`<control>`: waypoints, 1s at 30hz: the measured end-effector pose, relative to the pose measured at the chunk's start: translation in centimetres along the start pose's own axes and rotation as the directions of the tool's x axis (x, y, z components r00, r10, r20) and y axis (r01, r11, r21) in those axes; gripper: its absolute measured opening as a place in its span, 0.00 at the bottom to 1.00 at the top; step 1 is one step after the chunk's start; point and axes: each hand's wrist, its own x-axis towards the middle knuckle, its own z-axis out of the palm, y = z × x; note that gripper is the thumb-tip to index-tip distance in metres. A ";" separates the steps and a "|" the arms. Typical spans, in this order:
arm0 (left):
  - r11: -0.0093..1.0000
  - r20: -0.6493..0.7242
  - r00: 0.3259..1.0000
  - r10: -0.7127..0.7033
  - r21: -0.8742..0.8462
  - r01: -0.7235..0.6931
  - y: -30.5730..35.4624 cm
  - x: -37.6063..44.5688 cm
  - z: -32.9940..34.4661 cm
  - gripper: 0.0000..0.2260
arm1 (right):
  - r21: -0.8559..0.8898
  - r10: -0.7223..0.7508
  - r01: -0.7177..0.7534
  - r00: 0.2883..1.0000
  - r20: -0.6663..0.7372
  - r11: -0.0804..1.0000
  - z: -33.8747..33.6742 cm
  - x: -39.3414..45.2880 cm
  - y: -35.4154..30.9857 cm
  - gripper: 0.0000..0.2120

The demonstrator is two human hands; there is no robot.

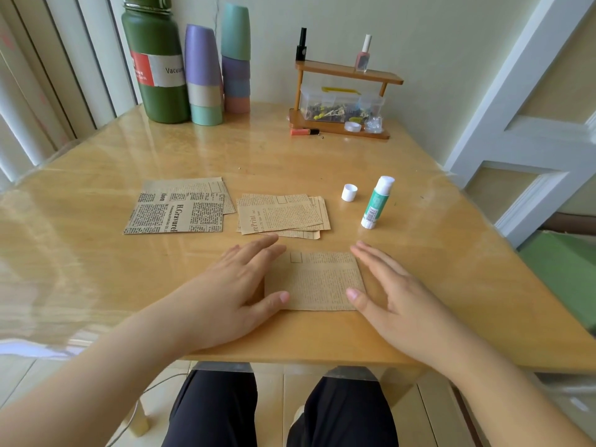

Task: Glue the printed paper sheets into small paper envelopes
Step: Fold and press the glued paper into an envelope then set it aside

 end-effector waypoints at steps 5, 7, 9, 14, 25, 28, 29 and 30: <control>0.979 -0.065 0.995 -0.070 -0.198 0.056 1.2 0.4 0.9 0.34 | 0.098 0.016 -0.012 0.999 -0.038 0.995 0.7 0.3 -0.5 0.27; 0.906 -0.093 0.983 -0.160 -0.409 0.109 1.8 0.5 1.0 0.27 | 0.124 0.019 -0.013 0.999 -0.050 0.992 0.9 0.4 -0.6 0.27; 0.764 -0.132 0.960 -0.248 -0.635 0.110 2.2 0.8 1.0 0.25 | 0.148 0.019 -0.010 0.998 -0.060 0.989 1.0 0.4 -0.6 0.27; 0.473 -0.207 0.857 -0.471 -0.880 0.047 2.6 2.2 1.0 0.29 | 0.234 0.042 -0.016 0.994 -0.105 0.972 1.1 0.4 -0.5 0.26; 0.403 -0.430 0.832 -0.350 -0.871 -0.280 2.5 3.2 -1.6 0.28 | 0.678 0.135 0.092 0.952 -0.275 0.730 -1.6 3.4 0.2 0.16; 0.542 -0.548 0.814 -0.194 -0.751 -0.377 2.2 2.3 -2.9 0.21 | 0.500 -0.011 0.238 0.910 -0.414 0.833 -2.4 3.8 -0.1 0.11; 0.641 -0.572 0.809 -0.134 -0.673 -0.369 1.9 1.9 -3.2 0.18 | 0.424 -0.067 0.271 0.896 -0.438 0.864 -2.4 3.9 -0.2 0.11; 0.758 -0.584 0.809 -0.067 -0.557 -0.339 1.4 1.5 -3.2 0.14 | 0.347 -0.121 0.295 0.888 -0.443 0.890 -2.3 3.8 -0.2 0.12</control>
